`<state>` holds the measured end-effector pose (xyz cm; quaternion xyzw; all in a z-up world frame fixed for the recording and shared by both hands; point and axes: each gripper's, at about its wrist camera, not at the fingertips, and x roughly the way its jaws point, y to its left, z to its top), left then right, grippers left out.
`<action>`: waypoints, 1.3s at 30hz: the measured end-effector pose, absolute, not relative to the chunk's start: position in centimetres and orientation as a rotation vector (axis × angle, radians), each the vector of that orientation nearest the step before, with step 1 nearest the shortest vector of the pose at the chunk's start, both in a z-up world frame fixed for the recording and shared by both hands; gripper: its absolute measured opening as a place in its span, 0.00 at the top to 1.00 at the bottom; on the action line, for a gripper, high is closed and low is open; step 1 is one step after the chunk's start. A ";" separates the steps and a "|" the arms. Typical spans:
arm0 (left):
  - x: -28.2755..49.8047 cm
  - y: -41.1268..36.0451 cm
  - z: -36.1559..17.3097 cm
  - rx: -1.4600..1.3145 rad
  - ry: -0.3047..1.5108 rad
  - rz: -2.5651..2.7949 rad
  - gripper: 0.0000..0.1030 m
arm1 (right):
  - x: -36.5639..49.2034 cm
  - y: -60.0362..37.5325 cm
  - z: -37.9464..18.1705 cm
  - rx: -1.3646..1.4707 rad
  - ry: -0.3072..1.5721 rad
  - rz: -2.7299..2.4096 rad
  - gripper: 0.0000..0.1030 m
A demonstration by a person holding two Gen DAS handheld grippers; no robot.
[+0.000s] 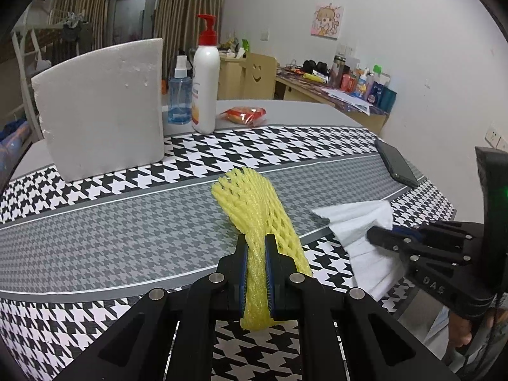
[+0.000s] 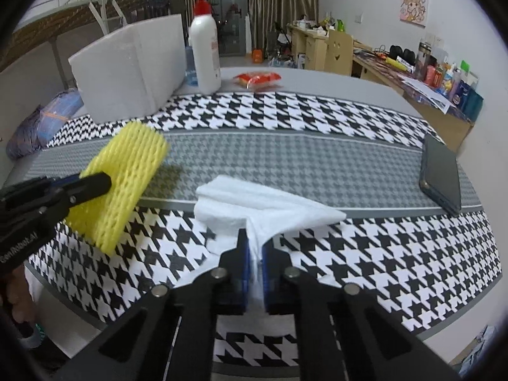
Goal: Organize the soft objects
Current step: 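Grasp the white folded cloth with the right tool and lift it, then carry the net sleeve and white cloth over the foam box with both tools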
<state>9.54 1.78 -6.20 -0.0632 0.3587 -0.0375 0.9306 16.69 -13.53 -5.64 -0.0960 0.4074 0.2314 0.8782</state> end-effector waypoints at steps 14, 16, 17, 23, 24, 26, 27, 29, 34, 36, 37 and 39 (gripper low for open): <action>8.7 2.3 -4.9 -0.111 0.699 -0.053 0.90 | 15.9 -13.3 -3.2 -0.180 0.793 0.496 0.91; 8.6 2.4 -4.6 -0.105 0.691 -0.052 0.90 | 15.9 -13.2 -2.9 -0.173 0.790 0.502 0.91; 8.6 2.5 -4.5 -0.103 0.688 -0.050 0.90 | 15.9 -13.1 -2.8 -0.170 0.786 0.504 0.91; 8.4 2.9 -3.7 -0.095 0.670 -0.036 0.90 | 15.8 -12.7 -1.9 -0.166 0.755 0.507 0.91; 8.4 3.0 -3.5 -0.092 0.665 -0.034 0.90 | 15.8 -12.6 -1.7 -0.164 0.750 0.512 0.91; 8.3 3.1 -3.2 -0.087 0.656 -0.029 0.90 | 15.7 -12.4 -1.5 -0.167 0.739 0.515 0.91; 8.3 3.2 -3.1 -0.084 0.652 -0.027 0.90 | 15.6 -12.3 -1.3 -0.167 0.732 0.516 0.91; 8.2 3.4 -2.7 -0.082 0.640 -0.024 0.90 | 15.5 -12.1 -0.9 -0.167 0.717 0.523 0.91; 7.7 4.0 -1.6 -0.079 0.606 -0.010 0.90 | 15.4 -11.6 0.0 -0.164 0.691 0.532 0.91; 7.5 4.3 -1.2 -0.078 0.594 -0.003 0.90 | 15.4 -11.5 0.3 -0.166 0.685 0.532 0.91; 7.4 4.4 -1.0 -0.076 0.590 -0.001 0.90 | 15.4 -11.4 0.4 -0.172 0.681 0.534 0.91; 7.2 4.7 -0.8 -0.078 0.581 0.002 0.90 | 15.2 -11.2 0.7 -0.179 0.670 0.538 0.91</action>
